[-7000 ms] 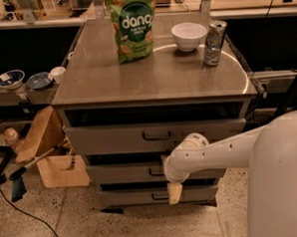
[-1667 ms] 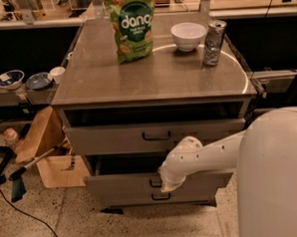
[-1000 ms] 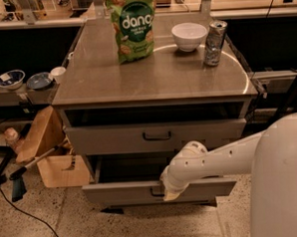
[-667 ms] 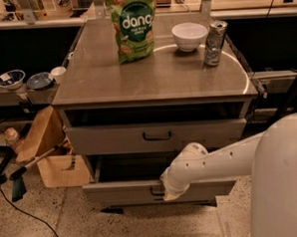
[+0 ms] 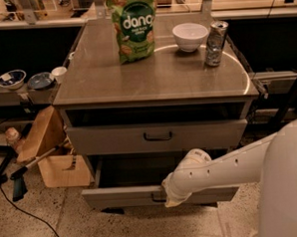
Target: Open middle drawer
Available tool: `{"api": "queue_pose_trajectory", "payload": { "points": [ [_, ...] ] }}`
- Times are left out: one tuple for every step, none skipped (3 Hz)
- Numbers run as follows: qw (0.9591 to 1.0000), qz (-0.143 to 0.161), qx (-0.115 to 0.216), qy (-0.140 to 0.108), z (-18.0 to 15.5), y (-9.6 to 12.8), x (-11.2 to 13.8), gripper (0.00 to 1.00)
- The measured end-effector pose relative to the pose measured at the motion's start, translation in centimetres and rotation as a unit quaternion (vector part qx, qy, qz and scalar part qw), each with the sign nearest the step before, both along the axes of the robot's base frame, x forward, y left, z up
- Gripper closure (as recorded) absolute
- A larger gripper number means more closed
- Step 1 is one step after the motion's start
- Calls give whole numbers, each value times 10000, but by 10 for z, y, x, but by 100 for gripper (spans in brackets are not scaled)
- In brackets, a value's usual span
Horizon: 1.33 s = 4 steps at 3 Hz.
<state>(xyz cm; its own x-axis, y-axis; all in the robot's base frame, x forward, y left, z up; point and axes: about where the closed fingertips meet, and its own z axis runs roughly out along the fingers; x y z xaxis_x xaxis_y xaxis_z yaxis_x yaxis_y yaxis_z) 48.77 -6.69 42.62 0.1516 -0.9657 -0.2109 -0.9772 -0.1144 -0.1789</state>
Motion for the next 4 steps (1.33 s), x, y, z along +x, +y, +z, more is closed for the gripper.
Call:
{"api": "queue_pose_trajectory", "payload": {
  "points": [
    [10000,-8,5,16,0,0,-5,100],
    [10000,-15,14,46,-1,0,-13,100],
    [10000,-24,26,76,-1,0,-22,100],
    [9999,-108,114,71,3,2,-28,100]
  ]
}}
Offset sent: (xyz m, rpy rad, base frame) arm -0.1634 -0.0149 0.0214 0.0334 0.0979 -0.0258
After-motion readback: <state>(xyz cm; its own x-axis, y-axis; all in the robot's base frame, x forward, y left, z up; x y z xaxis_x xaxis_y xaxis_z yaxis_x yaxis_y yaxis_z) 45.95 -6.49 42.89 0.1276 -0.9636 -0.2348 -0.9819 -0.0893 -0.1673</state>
